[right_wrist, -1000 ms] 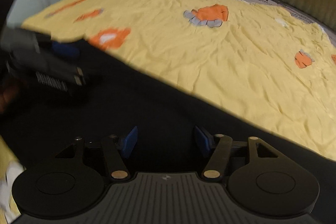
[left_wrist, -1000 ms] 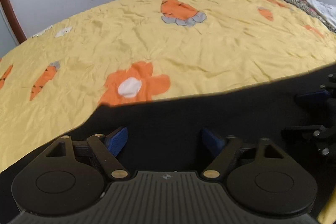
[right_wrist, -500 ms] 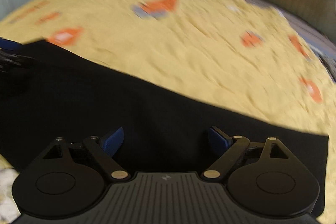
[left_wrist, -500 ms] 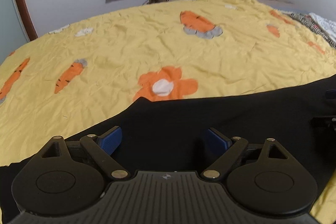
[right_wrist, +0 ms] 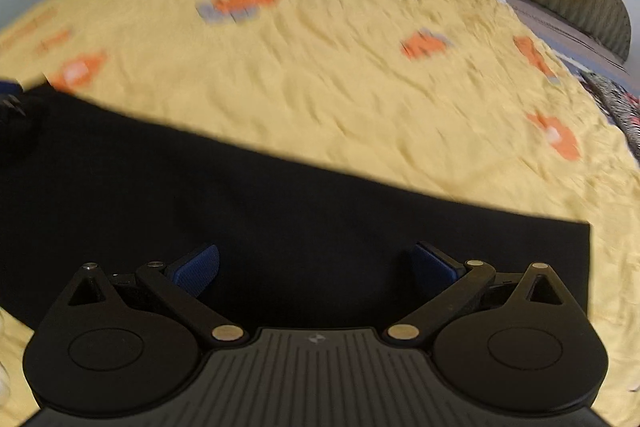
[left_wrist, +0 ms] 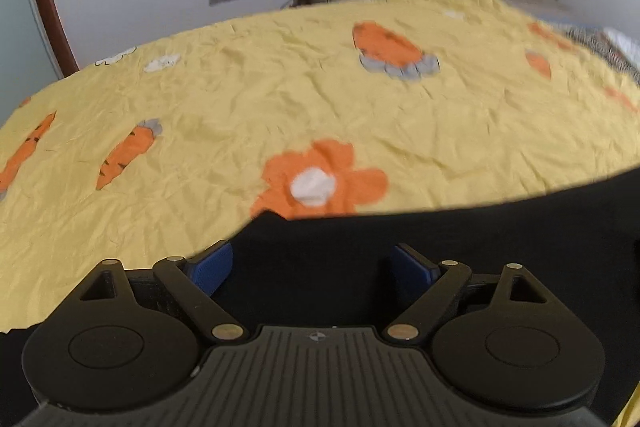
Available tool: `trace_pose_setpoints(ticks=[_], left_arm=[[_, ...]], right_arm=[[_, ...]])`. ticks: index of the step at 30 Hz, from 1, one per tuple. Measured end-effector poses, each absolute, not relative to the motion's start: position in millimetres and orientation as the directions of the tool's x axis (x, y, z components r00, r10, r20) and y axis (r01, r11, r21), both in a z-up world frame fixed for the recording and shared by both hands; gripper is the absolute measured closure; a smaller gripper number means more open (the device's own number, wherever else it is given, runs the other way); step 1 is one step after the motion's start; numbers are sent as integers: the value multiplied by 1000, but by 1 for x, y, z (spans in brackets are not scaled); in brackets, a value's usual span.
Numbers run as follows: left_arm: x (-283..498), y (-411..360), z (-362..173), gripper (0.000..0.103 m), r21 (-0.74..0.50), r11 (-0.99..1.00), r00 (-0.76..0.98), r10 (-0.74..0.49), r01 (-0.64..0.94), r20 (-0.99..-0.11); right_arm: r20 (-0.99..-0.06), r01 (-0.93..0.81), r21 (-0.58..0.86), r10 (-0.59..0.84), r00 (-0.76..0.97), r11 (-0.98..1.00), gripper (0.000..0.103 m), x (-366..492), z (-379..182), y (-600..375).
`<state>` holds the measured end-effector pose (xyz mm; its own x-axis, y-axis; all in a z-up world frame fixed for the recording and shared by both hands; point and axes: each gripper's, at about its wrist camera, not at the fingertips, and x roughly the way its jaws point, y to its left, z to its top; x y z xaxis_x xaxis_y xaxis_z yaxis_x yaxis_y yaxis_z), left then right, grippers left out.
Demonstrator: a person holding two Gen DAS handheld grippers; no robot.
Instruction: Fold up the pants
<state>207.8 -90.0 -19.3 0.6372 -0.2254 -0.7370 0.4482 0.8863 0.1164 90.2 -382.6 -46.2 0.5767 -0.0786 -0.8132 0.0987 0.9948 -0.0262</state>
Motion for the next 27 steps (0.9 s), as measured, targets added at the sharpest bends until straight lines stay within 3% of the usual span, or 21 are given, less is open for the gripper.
trace_pose_setpoints(ticks=[3,6,10,13,14,15,18,21,24,27], left_arm=[[186,-113,-13,16,53,854,603,-320,518,-731],[157,-150,-11,15,24,785,548,-410,619,-730],[123,-186,-24,14,129,708,557,-414,694,-720],[112,-202,-45,12,195,663,559,-395,723,-729],[113,-202,-50,5,202,674,583,-403,710,-706],[114,-205,-52,0,223,686,606,-386,693,-696],[115,-205,-43,5,233,680,600,-372,695,-708],[109,-203,-35,4,222,675,596,-390,703,-702],[106,-207,-34,4,193,668,573,-410,718,-710],[102,-214,-35,5,181,659,557,-422,730,-715]], right_arm=[[-816,120,78,-6,577,990,0,104,-57,-402],[-810,110,65,-12,586,992,0,122,-56,-405],[-785,127,-6,-83,614,992,0,106,-42,-402],[-815,71,-1,-42,578,997,0,90,-53,-404],[-804,69,12,-32,594,998,0,86,-58,-409],[-785,103,56,-19,619,993,0,80,-57,-418],[-666,336,155,-153,730,929,0,39,-34,-455],[-550,499,402,-234,802,768,0,-27,-24,-503],[-467,469,708,-149,872,528,0,-82,-50,-544],[-393,399,865,-82,916,306,0,-109,-86,-557]])
